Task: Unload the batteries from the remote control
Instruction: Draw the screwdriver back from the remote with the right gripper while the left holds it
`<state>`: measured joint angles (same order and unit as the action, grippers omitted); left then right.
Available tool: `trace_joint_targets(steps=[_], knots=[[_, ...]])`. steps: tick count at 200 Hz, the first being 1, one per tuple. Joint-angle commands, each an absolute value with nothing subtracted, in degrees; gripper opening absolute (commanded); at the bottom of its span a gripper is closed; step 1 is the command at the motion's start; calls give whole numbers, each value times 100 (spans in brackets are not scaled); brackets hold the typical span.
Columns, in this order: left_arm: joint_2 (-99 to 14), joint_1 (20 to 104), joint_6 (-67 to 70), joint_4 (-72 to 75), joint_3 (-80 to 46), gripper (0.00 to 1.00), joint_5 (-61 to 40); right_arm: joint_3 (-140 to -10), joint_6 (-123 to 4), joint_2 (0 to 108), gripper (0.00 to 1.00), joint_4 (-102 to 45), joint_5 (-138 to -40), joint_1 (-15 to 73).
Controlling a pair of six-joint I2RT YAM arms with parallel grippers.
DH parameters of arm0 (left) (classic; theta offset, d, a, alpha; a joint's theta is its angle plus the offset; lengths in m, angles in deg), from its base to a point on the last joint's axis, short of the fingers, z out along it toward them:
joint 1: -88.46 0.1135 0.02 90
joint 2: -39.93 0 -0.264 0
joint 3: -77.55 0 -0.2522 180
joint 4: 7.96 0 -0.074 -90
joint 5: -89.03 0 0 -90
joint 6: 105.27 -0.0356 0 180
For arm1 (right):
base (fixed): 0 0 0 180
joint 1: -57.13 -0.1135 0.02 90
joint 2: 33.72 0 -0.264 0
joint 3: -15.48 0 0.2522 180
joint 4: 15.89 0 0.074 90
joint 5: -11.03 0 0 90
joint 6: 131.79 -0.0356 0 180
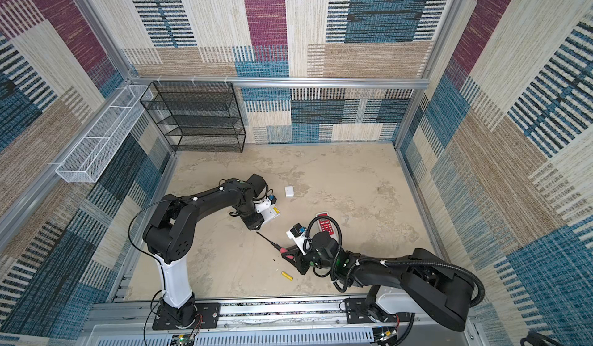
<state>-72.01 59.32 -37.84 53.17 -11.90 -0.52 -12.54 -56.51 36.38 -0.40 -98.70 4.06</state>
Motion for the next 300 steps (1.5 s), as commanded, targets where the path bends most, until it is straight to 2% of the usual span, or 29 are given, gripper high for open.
trace_joint_targets(steps=[1,35,58,114,159,212,269,300], knots=[[-7239,6131,-3471,5595,-1110,33,492,-1178,-5533,3450,0,-465,-10952,304],[-7333,6339,-3268,5595,-1021,33,535,-1443,-5382,4158,0,-607,-11602,-262],[-7348,6364,-3226,5618,-1046,32,580,-1840,-5168,4596,0,-913,-11629,-641],[-7301,6385,-3232,5598,-1130,32,587,-2317,-4969,5354,0,-1383,-11691,-665],[-7182,6401,-3279,5609,-1188,32,624,-2876,-5024,6145,0,-1955,-10857,-737],[-7195,6413,-3305,5625,-1146,32,640,-2653,-5207,6420,0,-1545,-10416,-720],[-7213,6421,-3280,5644,-1109,32,606,-2424,-5348,6448,0,-677,-10441,-329],[-7230,6449,-3234,5642,-1032,33,611,-2565,-5296,6411,0,-658,-10462,-244]])
